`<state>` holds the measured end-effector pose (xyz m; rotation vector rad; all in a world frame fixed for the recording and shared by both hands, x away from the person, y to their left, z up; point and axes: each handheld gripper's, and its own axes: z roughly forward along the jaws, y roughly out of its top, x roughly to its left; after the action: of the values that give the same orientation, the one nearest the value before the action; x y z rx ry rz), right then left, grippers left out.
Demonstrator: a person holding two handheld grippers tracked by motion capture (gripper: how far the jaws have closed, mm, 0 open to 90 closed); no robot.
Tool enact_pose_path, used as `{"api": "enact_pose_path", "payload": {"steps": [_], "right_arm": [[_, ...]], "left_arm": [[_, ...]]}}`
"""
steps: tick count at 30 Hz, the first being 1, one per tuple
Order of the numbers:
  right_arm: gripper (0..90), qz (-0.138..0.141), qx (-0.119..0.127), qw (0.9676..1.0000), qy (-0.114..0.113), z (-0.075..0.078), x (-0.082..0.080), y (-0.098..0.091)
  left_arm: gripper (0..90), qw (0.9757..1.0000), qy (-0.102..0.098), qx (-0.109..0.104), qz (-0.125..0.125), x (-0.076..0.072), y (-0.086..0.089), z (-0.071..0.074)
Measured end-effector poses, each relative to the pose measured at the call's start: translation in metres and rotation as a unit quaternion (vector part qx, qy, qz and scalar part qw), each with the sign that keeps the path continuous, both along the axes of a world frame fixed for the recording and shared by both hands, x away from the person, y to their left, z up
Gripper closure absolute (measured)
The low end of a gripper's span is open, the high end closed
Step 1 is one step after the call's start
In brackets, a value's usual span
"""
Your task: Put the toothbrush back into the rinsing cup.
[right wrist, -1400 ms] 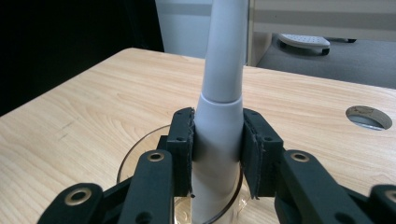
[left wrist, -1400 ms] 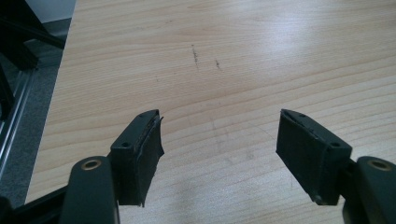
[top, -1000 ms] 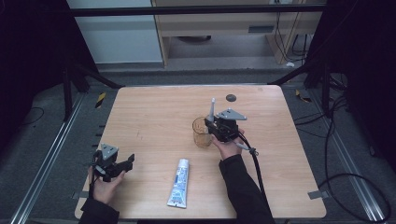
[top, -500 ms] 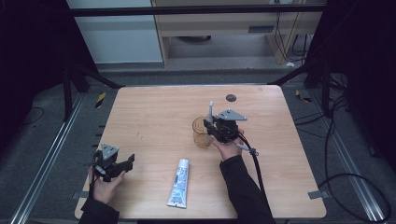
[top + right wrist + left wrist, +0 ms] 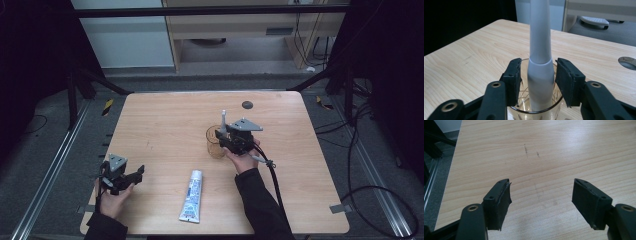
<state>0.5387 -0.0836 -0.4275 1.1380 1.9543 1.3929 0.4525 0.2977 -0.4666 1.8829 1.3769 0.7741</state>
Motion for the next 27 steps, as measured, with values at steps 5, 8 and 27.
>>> {"api": "enact_pose_path", "payload": {"steps": [5,8,27], "right_arm": [[44.3,-0.005,0.001,1.0,-0.006,0.0,-0.002,-0.001],[39.1,-0.006,0.003,0.9999,-0.008,0.002,-0.005,-0.002],[26.6,-0.005,-0.058,0.9983,-0.004,0.025,-0.043,-0.033]], "left_arm": [[30.2,1.0,0.0,-0.002,-0.002,0.0,0.0,0.0],[30.5,1.0,0.0,-0.004,-0.003,0.0,-0.001,0.001],[47.3,0.9993,0.017,-0.018,-0.029,-0.005,-0.012,0.003]]}}
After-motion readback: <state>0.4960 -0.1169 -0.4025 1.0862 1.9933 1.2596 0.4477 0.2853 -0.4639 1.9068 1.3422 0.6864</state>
